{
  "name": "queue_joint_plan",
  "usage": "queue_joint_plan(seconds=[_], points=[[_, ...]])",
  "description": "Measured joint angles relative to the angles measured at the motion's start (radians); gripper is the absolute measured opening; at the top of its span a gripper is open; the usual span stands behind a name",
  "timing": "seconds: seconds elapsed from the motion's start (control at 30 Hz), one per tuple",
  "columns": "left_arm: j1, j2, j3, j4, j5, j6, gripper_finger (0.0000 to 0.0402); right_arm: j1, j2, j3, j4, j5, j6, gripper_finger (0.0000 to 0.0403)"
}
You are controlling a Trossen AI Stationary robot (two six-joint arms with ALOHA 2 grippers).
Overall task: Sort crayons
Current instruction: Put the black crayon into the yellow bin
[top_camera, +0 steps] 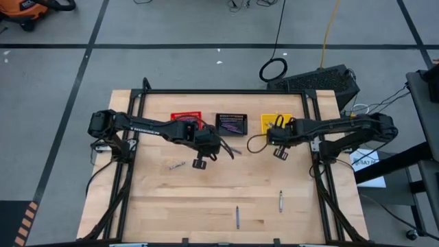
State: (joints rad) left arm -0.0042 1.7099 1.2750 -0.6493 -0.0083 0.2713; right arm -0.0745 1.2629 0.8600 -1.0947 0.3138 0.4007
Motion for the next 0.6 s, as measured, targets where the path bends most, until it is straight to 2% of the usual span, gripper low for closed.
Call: queue_joint_plan(seconds=[0.37, 0.6], points=[[0.0, 0.103, -0.001, -0.051, 0.01, 0.026, 0.0039, -0.179, -0.001, 0.001, 0.079, -0.002, -0.153, 0.0], [0.0, 0.097, -0.001, 0.063, 0.008, 0.027, 0.0039, -0.244, -0.001, 0.001, 0.103, -0.004, -0.21, 0.0]])
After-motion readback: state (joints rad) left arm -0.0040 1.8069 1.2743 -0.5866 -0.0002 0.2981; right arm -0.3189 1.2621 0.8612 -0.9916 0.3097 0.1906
